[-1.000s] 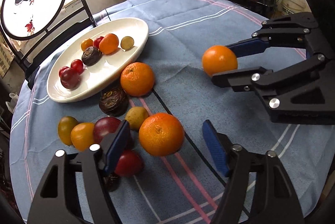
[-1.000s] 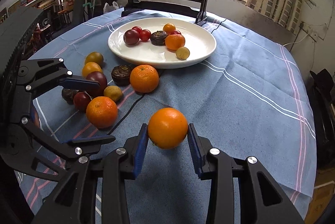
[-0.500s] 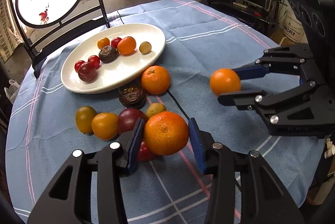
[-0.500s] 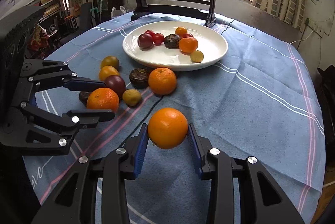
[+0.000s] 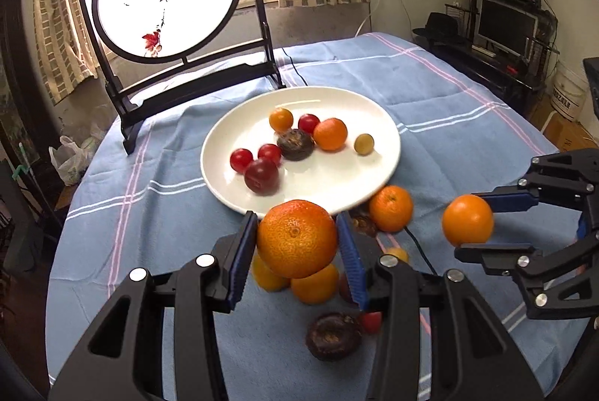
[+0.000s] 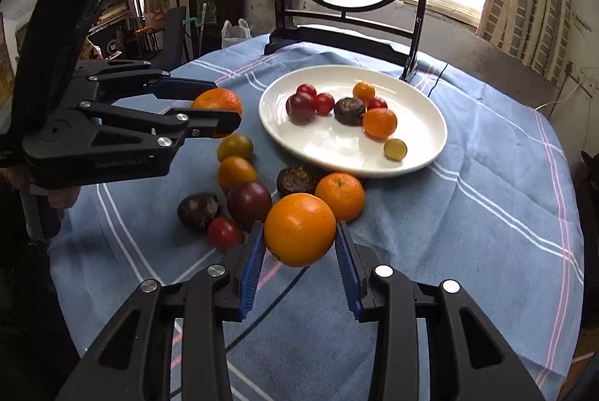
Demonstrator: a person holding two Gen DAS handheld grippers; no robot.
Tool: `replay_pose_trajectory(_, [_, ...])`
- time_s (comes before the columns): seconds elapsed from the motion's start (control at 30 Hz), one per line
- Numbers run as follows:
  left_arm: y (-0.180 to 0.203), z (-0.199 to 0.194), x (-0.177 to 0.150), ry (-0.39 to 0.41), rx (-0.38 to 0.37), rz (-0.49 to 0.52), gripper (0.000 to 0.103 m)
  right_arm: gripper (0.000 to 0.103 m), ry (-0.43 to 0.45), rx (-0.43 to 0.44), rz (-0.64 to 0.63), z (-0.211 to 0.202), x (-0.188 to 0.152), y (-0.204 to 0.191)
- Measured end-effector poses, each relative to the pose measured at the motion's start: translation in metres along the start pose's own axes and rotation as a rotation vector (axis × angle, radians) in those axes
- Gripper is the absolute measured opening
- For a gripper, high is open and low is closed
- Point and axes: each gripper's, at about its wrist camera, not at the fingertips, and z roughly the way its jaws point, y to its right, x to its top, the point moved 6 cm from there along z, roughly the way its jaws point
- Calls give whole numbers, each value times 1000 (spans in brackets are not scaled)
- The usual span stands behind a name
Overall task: Organize fruits
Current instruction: 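Carry both oranges over the white plate and open both tools to release them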
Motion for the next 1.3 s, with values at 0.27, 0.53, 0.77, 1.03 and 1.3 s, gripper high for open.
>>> replay_pose_trajectory(0.27, [-28, 28, 44, 32, 57, -27, 43, 38, 67, -31, 35, 11, 54, 28])
replay_pose_trajectory(0.53, [-36, 68, 59, -3, 75, -19, 43, 38, 45, -30, 54, 50, 80, 42])
replay_pose_trajectory(0.77, [-45, 104, 64, -49, 97, -20, 43, 38, 6, -17, 62, 83, 87, 49])
replay_pose_trajectory(1.03, [-59, 135, 71, -90, 112, -66, 43, 38, -27, -17, 77, 111, 92, 58])
replay_pose_trajectory(1.3, [-61, 149, 74, -123, 84, -103, 47, 45, -60, -34, 74, 124, 89, 59])
